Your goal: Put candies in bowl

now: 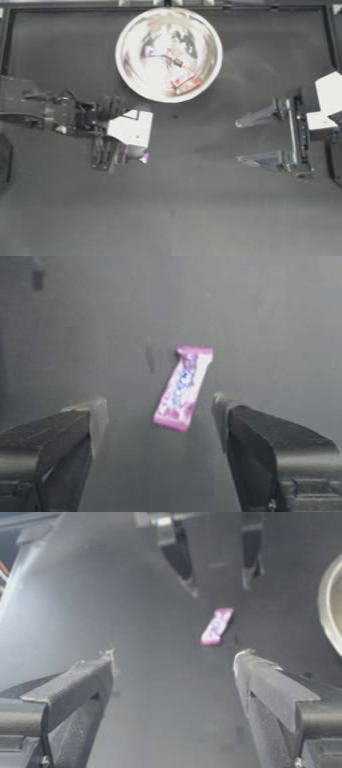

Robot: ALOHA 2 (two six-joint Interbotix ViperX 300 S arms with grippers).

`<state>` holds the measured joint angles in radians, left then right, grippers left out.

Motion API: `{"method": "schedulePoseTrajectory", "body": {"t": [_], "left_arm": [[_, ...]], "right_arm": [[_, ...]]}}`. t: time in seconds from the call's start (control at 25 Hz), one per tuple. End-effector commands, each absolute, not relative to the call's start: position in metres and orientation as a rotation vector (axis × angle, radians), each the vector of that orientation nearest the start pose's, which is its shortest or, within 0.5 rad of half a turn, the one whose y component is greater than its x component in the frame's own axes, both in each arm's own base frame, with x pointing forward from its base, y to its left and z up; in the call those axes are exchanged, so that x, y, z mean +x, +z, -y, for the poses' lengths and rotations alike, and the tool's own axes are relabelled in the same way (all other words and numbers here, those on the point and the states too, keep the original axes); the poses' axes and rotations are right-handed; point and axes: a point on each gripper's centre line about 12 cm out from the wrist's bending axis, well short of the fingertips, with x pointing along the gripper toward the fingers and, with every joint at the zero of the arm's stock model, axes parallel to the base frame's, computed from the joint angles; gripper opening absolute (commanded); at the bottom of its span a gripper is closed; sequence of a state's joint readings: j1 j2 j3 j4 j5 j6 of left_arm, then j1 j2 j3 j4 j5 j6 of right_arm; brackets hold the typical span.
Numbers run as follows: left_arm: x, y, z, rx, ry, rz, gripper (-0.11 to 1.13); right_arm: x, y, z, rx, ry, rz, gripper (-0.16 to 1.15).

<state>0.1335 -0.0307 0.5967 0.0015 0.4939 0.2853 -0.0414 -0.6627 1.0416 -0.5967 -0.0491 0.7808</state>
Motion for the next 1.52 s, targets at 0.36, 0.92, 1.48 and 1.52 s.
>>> {"method": "schedulePoseTrajectory", "body": {"t": [0.36,0.92,1.48,1.52], "left_arm": [[0.374,0.156,-0.043,0.186,-0.045,-1.055,0.96],[0.379,0.136,-0.041,0.171,-0.053,-1.083,0.95],[0.387,0.125,-0.039,0.151,-0.058,-1.103,0.86],[0.388,0.123,-0.040,0.151,-0.058,-1.109,0.86]], "right_arm": [[0.252,0.258,0.006,0.193,-0.036,-0.307,0.99],[0.250,0.262,0.005,0.196,-0.025,-0.282,0.99],[0.251,0.264,0.004,0.198,-0.012,-0.264,0.99],[0.251,0.264,0.004,0.198,-0.013,-0.265,0.99]]}}
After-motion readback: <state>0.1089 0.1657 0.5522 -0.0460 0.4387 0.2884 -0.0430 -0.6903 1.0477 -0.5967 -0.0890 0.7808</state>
